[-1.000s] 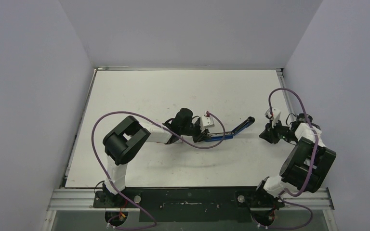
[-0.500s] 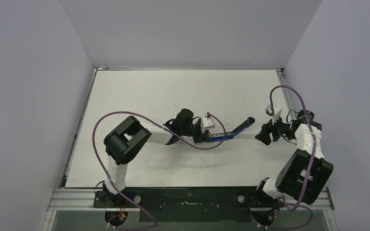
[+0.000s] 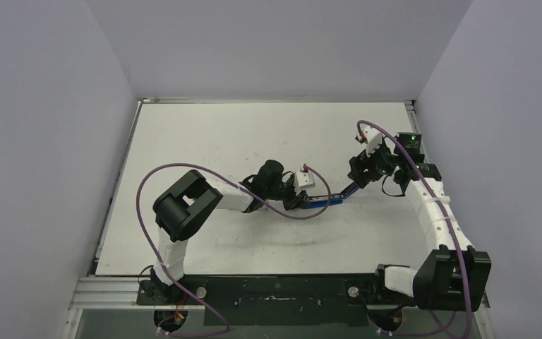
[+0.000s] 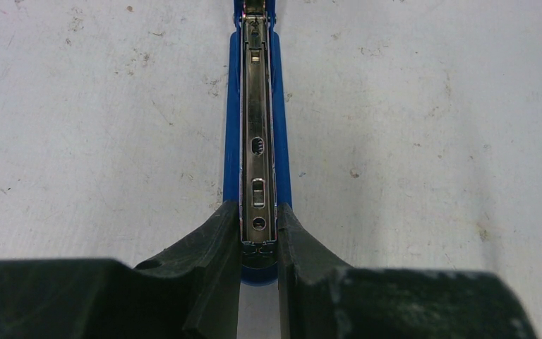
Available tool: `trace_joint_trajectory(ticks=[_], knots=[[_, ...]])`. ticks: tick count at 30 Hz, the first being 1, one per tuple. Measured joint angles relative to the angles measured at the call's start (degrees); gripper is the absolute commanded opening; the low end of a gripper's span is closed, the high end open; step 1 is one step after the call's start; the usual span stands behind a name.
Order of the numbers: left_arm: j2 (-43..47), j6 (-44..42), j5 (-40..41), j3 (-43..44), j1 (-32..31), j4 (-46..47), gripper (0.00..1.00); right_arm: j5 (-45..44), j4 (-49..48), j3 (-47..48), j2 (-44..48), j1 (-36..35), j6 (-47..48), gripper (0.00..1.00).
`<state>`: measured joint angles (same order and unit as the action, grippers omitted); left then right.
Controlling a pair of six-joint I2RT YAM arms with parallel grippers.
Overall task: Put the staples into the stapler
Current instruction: Open the stapler at the center of the board.
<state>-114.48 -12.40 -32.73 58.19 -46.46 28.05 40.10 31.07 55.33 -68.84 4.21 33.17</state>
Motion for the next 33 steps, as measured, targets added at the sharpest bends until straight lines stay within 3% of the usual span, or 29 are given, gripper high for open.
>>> trace_joint_trajectory(ticks=[6, 17, 19, 23, 27, 31, 33], knots=[[-0.2, 0.0, 0.2, 0.0, 0.0, 0.1, 0.0, -7.2, -1.5, -0.1, -5.6, -1.3, -0.7, 0.74], [-1.0, 0.7, 0.5, -0.1, -0.3, 1.8, 0.01, -7.4, -1.3, -1.9, -12.2, 10.8, 6.6, 0.73], [-1.1, 0.8, 0.5, -0.2, -0.3, 1.9, 0.07, -5.9, -0.6, -1.9, -12.4, 10.8, 7.1, 0.74], [-1.5, 0.9, 0.6, -0.2, -0.3, 2.2, 0.3, -2.4, 0.7, -1.0, -12.4, 9.4, 6.9, 0.75], [-1.7, 1.3, 1.0, -0.1, -0.3, 1.1, 0.47, -0.6, 0.8, 0.9, -11.8, 5.6, 5.5, 0.75], [-1.7, 1.7, 0.9, -0.1, 0.0, -0.3, 0.75, 0.7, 0.7, 2.4, -9.6, 1.0, 3.0, 0.76], [-1.6, 2.0, 0.6, 0.0, 0.3, -0.9, 0.8, 1.4, 0.7, 3.1, -9.0, -0.4, 1.9, 0.76]])
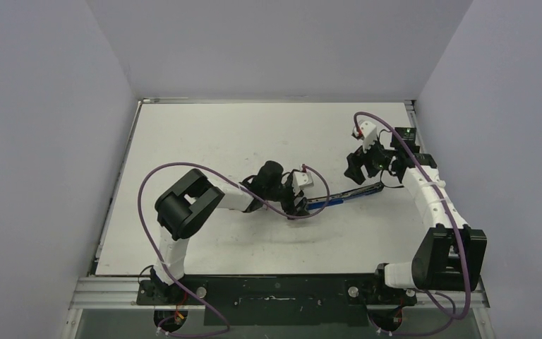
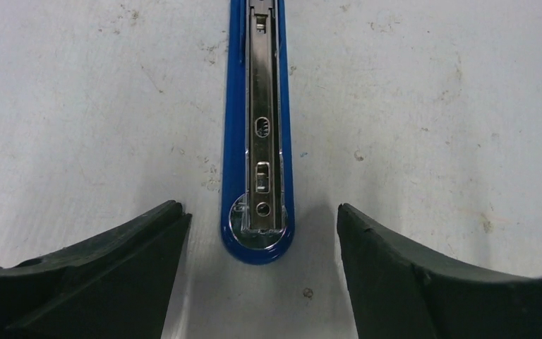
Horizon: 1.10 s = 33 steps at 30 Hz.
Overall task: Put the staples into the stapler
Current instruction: Open the stapler at the center of the board.
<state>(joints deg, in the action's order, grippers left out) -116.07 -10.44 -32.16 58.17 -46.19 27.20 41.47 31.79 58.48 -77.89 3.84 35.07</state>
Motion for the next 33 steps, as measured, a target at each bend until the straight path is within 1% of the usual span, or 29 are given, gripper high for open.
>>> trace_joint_trajectory(ticks=[4, 9, 14, 20, 25, 29, 33], knots=[[1.7, 0.9, -0.9, 0.1, 1.9, -3.4, 0.83, 0.6, -0.4, 0.9, 0.6, -1.7, -1.9, 0.76], [6.9, 2.8, -0.7, 1.3, 6.7, -9.2, 0.83, 0.7, -1.4, 0.9, 0.6, -2.9, -3.7, 0.76], [9.9, 4.4, 4.4, 6.1, 10.6, -15.6, 0.82, 0.8, -3.3, -0.6, 0.6, -3.2, -5.0, 0.76], [9.6, 5.4, 12.0, 9.6, 11.0, -23.4, 0.75, 0.8, -4.3, -2.9, 0.6, -4.6, -6.1, 0.76], [6.5, 6.3, 16.7, 14.9, 10.6, -30.2, 0.7, 0.7, -4.9, -3.7, 0.6, -4.9, -6.3, 0.76], [5.3, 7.0, 19.6, 15.5, 10.2, -33.7, 0.64, 0.5, -5.2, -4.5, 0.6, -5.0, -6.3, 0.76], [4.0, 7.1, 21.5, 15.5, 9.5, -35.9, 0.55, 0.4, -5.4, -5.1, 0.6, -5.0, -6.7, 0.76]])
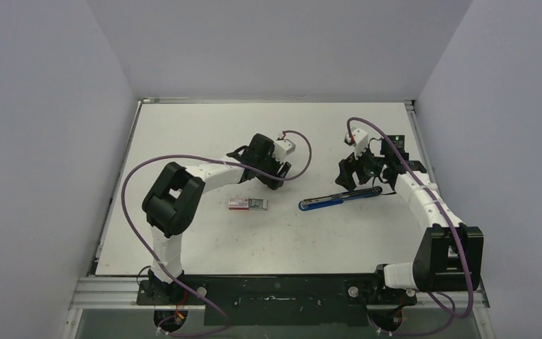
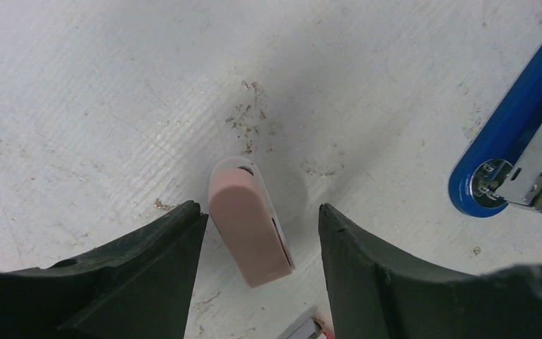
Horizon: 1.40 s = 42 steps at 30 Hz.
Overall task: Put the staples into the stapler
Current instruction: Open the stapler at the center of the board.
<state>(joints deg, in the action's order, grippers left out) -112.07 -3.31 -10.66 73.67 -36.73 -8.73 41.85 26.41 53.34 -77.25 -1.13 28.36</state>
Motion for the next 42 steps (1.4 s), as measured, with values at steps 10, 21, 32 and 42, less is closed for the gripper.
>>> trace_joint_trajectory(ticks=[10, 21, 32, 42], knots=[[-2.5, 0.2, 1.5, 1.2, -0.7, -1.9, 0.52, 0.0, -0.3, 0.0, 0.0, 0.0, -0.8, 0.76], [-2.5, 0.4, 1.5, 3.2, -0.7, -1.8, 0.41, 0.0, -1.1, -0.8, -0.4, 0.0, -0.8, 0.76], [-2.5, -0.9, -0.2, 3.2, -0.3, -2.0, 0.0, 3.0, -1.7, -0.8, -1.2, 0.0, 0.2, 0.76], [4.4, -4.0, -28.0, 1.6, 6.2, -1.0, 0.0, 13.3, -8.3, -2.0, -1.4, -8.0, 1.1, 0.79]])
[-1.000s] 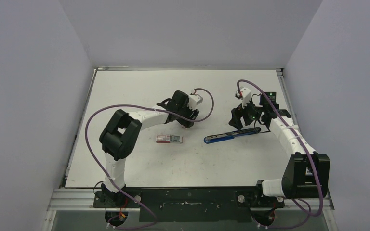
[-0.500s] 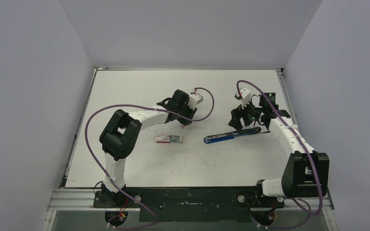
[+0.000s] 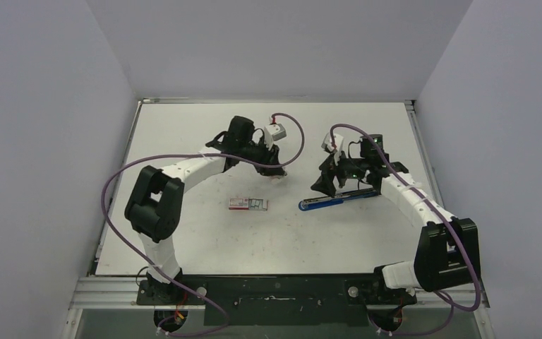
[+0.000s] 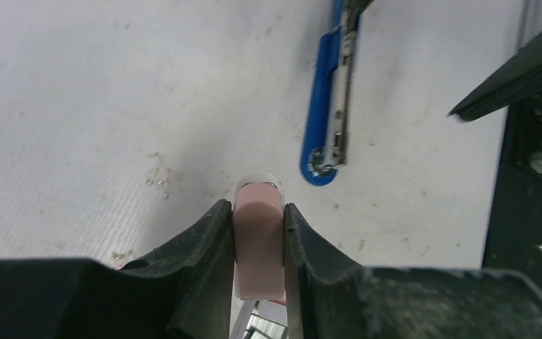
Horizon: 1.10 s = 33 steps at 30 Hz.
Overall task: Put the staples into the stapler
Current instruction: Open the stapler at the center of the board.
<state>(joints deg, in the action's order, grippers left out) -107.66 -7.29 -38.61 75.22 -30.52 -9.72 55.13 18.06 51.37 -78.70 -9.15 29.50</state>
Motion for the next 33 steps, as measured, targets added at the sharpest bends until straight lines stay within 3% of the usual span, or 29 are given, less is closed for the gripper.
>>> trace_joint_trajectory(ticks=[6, 16, 20, 25, 28, 29, 33], knots=[[5.4, 3.5, -13.4, -1.4, 0.1, 6.0, 0.0, 4.2, -0.8, 2.3, -0.2, -5.3, -0.3, 0.84], [9.0, 11.4, -20.6, -7.4, -1.3, 19.0, 0.0, 5.6, -1.3, 5.1, -2.1, -9.0, -1.1, 0.78], [9.0, 11.9, -21.3, -8.3, -2.1, 20.6, 0.0, 5.7, -1.3, 5.6, -3.0, -10.1, -1.6, 0.64], [9.0, 12.0, -21.2, -8.4, -2.8, 21.6, 0.0, 6.6, 0.2, 6.7, -4.7, -11.0, -1.7, 0.39], [9.0, 11.5, -20.5, -8.4, -2.6, 22.1, 0.0, 7.2, 1.1, 7.0, -5.4, -11.4, -1.8, 0.1], [9.0, 11.2, -20.6, -8.5, -2.5, 22.2, 0.0, 7.3, 1.4, 7.0, -5.5, -11.4, -1.9, 0.06], [9.0, 11.2, -21.4, -9.4, -2.0, 24.6, 0.0, 7.5, 1.0, 6.8, -5.5, -11.1, -2.8, 0.05]])
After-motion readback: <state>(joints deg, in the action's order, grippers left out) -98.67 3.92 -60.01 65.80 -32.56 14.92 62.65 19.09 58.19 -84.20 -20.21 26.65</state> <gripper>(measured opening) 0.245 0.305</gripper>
